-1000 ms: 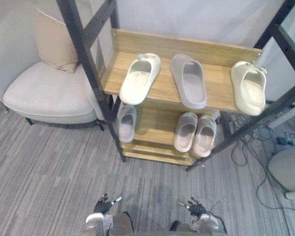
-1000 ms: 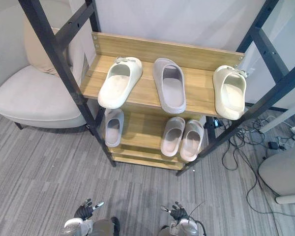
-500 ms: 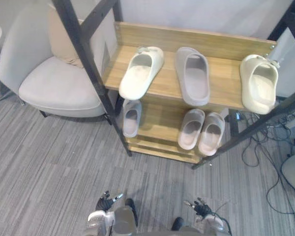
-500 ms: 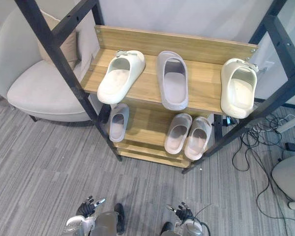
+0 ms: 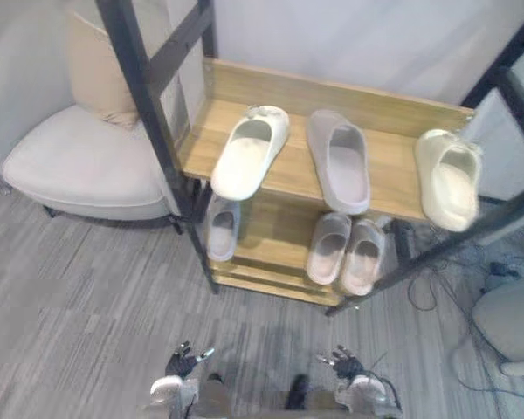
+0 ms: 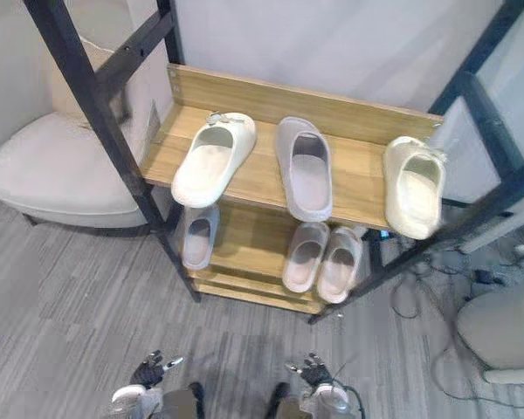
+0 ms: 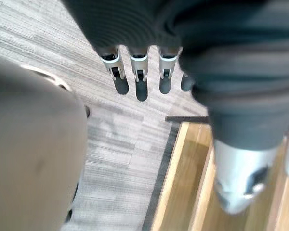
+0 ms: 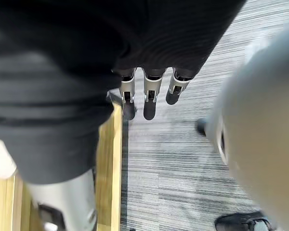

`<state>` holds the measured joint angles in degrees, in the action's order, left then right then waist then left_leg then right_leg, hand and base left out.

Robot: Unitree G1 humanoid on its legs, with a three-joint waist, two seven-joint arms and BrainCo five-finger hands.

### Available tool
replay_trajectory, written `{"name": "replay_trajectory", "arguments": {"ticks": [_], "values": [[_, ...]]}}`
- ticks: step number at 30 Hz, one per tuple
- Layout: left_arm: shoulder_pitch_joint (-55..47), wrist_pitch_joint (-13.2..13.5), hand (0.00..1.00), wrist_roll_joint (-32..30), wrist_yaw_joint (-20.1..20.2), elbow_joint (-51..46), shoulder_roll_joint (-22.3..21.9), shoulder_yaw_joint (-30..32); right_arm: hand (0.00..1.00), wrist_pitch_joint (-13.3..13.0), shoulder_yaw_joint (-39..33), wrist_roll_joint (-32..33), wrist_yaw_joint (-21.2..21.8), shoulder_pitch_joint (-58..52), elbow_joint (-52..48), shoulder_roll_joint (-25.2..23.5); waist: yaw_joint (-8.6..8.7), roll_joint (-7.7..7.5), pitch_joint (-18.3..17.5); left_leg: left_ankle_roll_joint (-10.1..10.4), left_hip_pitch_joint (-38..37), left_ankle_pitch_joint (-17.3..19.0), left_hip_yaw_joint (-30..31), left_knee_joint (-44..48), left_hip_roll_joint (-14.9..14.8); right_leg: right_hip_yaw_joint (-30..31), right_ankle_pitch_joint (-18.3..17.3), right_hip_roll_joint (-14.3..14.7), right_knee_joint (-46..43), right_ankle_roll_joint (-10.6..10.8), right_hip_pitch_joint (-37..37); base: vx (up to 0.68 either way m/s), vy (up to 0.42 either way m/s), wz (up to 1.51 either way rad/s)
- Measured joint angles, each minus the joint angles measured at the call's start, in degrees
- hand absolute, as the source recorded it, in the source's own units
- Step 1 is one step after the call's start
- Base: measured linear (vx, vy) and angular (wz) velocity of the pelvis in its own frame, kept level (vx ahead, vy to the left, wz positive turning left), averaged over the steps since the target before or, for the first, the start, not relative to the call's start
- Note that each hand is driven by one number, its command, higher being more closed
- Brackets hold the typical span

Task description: Organize the slippers on the shoe rack

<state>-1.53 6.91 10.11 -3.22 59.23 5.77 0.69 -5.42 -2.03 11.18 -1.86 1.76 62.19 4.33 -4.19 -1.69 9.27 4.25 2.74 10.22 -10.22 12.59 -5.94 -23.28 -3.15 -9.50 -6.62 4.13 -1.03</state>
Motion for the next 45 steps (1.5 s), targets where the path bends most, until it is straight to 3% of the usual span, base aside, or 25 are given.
{"name": "replay_trajectory", "arguments": {"ticks": [3, 11, 15, 18, 26, 35, 45], "values": [[-0.1, -0.1, 0.0, -0.5, 0.1, 0.9, -0.4, -0.1, 0.0, -0.1, 0.0, 0.0, 0.1, -0.1, -0.2, 0.1, 0.11, 1.02, -0.5, 0.5, -1.3, -0.3, 0.0, -1.9, -0.3, -0.5, 1.8, 1.6, 5.2, -0.1, 2.8, 0.17, -0.077, -0.04], [0.3, 0.0, 0.0, -1.7, 0.1, 2.1, -0.2, -0.2, 0.0, -0.7, 0.3, -0.1, -0.9, -1.9, -1.4, 0.1, 0.55, -0.27, -1.4, 0.5, -4.8, -0.3, -0.2, -3.7, 1.0, -0.2, 3.8, 1.4, 10.0, 0.6, 7.1, 0.06, 0.008, -0.03], [0.2, 0.0, 0.0, -1.7, 0.0, 2.4, 0.1, -0.7, 0.0, -1.2, 1.3, -2.4, -1.8, -2.8, -6.8, 0.1, 0.59, -0.46, -1.5, 0.5, -4.9, -0.3, -0.4, -3.7, 1.6, 0.7, 5.2, 0.8, 10.9, 0.5, 7.1, -0.02, 0.05, -0.1], [0.2, 0.0, 0.0, -2.3, -0.3, 2.3, 0.3, -2.0, 0.0, -1.5, 2.9, -4.7, -3.4, -4.4, -13.8, 0.0, 0.55, -0.56, -1.6, 0.5, -5.0, -0.3, -0.6, -3.7, 1.7, 1.6, 5.8, 0.5, 11.0, 0.1, 7.0, -0.05, 0.047, -0.05], [0.0, 0.1, 0.0, -2.5, -1.9, 2.2, 0.8, -4.1, 0.0, -2.6, 2.0, -14.3, -7.3, -12.9, -43.8, -0.5, 1.21, -0.92, -2.1, 0.5, -5.1, -0.3, -3.7, -4.3, 1.4, 6.0, 6.5, 1.2, 11.7, 0.7, 4.7, -0.11, -0.004, -0.26], [-1.3, 0.2, 0.0, -3.4, -1.8, 1.9, 1.2, -5.1, 0.0, -2.6, -3.4, -16.3, -8.6, -19.1, -57.7, -2.5, 2.49, -0.58, -3.3, 0.3, -5.3, -0.8, -5.4, -6.3, 0.6, 9.4, 8.4, 2.4, 11.9, 0.4, 2.1, -0.12, -0.033, -0.2], [-2.0, 0.2, 0.0, -4.0, -1.2, 1.1, 1.4, -6.9, 0.0, -3.7, -6.3, -18.0, -9.5, -19.6, -72.4, -4.3, 2.6, -0.41, -4.5, 0.2, -5.4, -1.1, -5.0, -6.6, 0.9, 9.4, 8.7, 2.3, 11.7, 0.6, 2.1, 0.0, -0.01, 0.01]]}}
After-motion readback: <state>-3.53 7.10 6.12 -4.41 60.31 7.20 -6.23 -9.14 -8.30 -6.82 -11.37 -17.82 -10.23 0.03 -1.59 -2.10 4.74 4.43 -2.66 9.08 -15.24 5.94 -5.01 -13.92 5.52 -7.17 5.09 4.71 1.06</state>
